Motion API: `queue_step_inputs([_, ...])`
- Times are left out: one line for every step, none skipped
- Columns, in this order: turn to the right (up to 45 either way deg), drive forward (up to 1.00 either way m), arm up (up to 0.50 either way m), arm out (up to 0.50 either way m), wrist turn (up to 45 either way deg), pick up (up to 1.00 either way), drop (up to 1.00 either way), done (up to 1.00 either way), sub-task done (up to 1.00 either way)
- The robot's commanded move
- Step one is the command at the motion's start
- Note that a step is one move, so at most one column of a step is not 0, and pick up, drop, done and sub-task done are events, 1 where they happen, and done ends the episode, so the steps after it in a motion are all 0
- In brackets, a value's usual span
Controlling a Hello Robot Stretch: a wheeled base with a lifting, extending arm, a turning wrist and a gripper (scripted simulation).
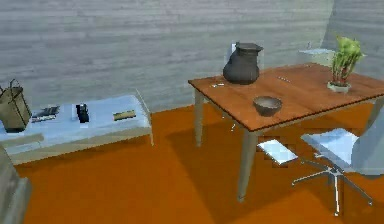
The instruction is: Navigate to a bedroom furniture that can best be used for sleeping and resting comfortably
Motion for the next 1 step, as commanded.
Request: queue_step_inputs([0.0,0.55,0.00,0.00,0.0,0.00,0.00,0.00,0.00])
